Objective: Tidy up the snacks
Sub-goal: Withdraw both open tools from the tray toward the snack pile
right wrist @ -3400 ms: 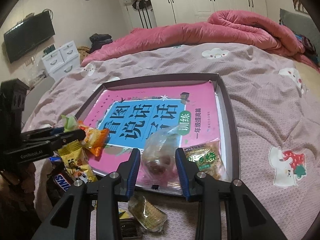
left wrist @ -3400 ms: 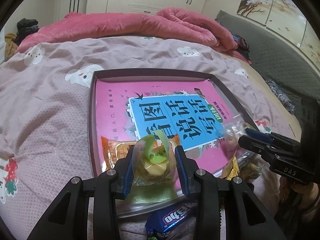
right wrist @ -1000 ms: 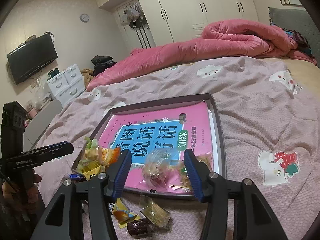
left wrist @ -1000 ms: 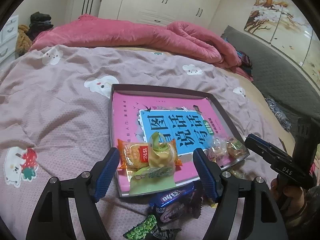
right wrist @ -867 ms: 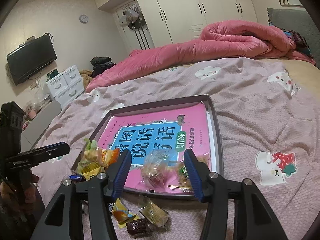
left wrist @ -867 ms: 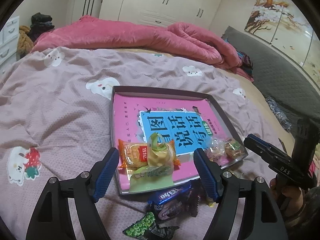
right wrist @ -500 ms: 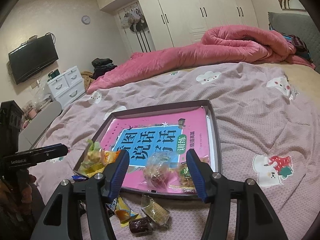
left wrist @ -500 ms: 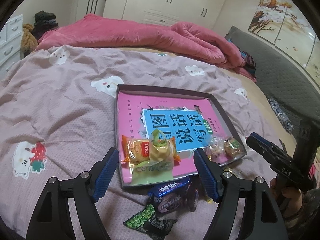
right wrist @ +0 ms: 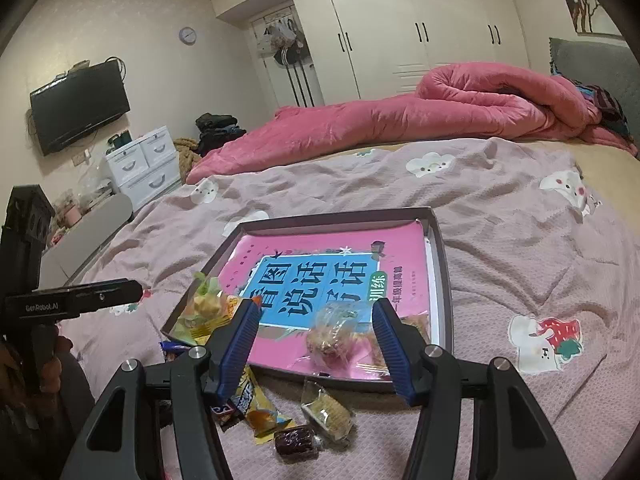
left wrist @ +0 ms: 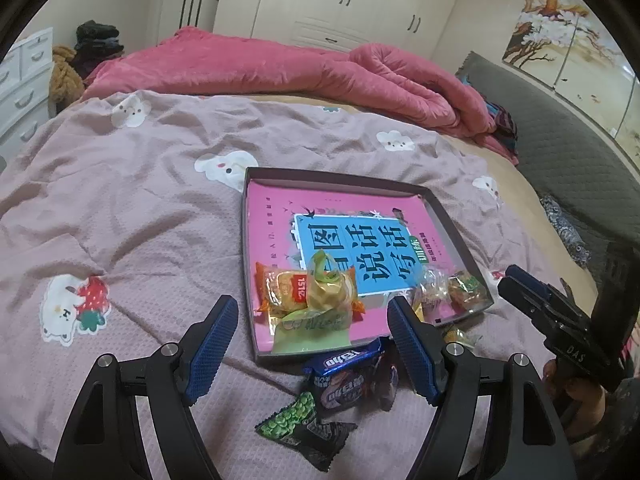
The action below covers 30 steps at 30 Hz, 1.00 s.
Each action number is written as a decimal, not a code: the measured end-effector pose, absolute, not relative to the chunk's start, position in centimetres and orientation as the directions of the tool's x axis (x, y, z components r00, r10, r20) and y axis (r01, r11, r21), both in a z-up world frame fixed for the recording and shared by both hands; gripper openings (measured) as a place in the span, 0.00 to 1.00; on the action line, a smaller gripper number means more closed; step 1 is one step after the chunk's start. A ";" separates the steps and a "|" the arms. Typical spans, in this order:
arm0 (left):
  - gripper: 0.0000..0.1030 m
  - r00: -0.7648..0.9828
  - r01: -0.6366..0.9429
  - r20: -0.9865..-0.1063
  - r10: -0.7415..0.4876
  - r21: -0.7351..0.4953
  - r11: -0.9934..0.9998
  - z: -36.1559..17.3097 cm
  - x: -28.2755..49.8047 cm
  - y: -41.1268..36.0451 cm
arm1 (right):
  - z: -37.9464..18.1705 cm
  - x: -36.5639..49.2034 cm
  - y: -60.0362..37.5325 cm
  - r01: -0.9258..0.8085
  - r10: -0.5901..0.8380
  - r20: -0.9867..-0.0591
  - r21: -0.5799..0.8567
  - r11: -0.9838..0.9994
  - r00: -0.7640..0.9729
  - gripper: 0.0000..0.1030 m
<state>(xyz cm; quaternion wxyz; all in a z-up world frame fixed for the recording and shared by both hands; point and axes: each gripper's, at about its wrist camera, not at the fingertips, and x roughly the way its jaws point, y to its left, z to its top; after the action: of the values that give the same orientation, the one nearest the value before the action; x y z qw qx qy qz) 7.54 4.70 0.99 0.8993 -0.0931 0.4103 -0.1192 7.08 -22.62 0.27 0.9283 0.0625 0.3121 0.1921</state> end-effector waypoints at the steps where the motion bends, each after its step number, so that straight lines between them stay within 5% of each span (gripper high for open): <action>1: 0.76 0.636 0.137 -0.715 -0.290 -0.265 0.954 1.1 7.4 4.7 | 0.3 7.0 -22.5 -0.321 0.398 -0.555 0.235 0.917 0.730 0.57; 30: 0.76 0.566 0.078 -0.780 -0.268 -0.273 0.959 -0.5 4.9 5.1 | 0.1 4.1 -19.3 -0.445 0.486 -0.597 0.230 0.866 0.638 0.57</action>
<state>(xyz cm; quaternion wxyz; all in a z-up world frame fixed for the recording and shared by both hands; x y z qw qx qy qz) 4.88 5.11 -0.53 0.8786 -0.1044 0.4554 -0.0986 4.05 -19.27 0.13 0.9045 0.0306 0.3387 0.2574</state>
